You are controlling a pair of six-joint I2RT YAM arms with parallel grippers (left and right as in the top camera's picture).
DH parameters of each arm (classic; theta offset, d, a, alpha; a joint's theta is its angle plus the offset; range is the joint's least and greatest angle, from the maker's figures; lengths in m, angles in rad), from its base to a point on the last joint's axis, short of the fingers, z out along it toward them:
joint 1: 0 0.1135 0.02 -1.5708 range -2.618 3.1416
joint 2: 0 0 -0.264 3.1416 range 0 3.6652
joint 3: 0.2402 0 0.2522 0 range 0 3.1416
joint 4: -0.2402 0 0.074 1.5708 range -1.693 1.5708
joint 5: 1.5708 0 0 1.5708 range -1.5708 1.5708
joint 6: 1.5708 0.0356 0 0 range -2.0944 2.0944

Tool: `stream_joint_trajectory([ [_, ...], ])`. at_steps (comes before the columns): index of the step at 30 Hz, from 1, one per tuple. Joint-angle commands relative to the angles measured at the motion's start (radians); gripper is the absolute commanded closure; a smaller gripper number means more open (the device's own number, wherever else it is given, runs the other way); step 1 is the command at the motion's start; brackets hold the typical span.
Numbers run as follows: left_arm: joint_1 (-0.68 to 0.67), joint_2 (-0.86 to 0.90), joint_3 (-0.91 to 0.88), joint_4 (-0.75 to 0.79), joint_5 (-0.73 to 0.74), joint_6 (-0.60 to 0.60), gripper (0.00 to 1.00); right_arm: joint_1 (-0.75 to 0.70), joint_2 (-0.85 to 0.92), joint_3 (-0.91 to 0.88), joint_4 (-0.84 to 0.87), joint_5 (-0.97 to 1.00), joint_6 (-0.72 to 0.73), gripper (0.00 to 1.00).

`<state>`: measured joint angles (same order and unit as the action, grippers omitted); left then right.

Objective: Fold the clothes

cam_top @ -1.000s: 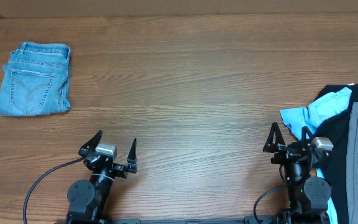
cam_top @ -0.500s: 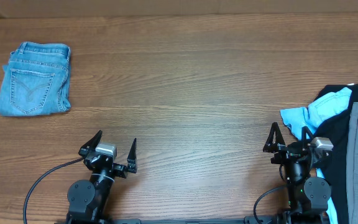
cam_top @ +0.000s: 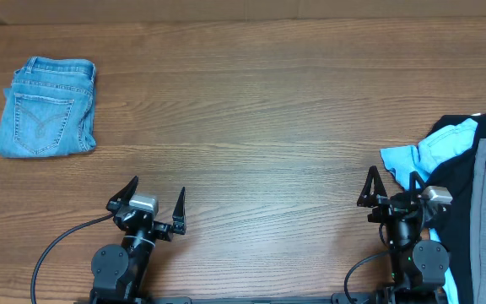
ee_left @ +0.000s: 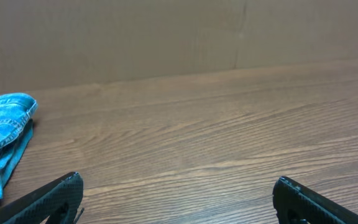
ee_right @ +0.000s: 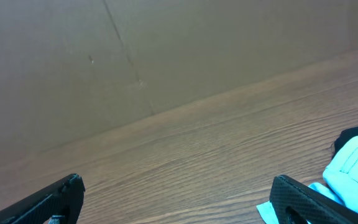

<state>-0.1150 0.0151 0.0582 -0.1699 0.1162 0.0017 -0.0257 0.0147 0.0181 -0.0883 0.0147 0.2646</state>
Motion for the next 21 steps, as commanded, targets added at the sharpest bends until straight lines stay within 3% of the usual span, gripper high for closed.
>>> stream_joint_trajectory([
  [1,0.008,-0.004,-0.007,0.006,-0.001,-0.010,0.00,-0.003,-0.011,-0.010,0.008,-0.010,-0.003,0.00],
  [6,0.008,-0.004,-0.007,0.003,0.126,-0.071,0.00,-0.003,-0.011,-0.010,0.008,-0.062,-0.002,0.00],
  [10,0.008,-0.003,-0.007,0.003,0.146,-0.131,0.00,-0.003,-0.010,-0.010,0.016,-0.116,0.007,0.00],
  [16,0.008,-0.003,0.022,0.035,0.234,-0.139,0.00,-0.003,-0.010,0.003,0.073,-0.322,0.088,0.00],
  [21,0.008,0.005,0.176,0.032,0.290,-0.132,0.00,-0.003,0.000,0.173,-0.054,-0.353,0.087,0.00],
])
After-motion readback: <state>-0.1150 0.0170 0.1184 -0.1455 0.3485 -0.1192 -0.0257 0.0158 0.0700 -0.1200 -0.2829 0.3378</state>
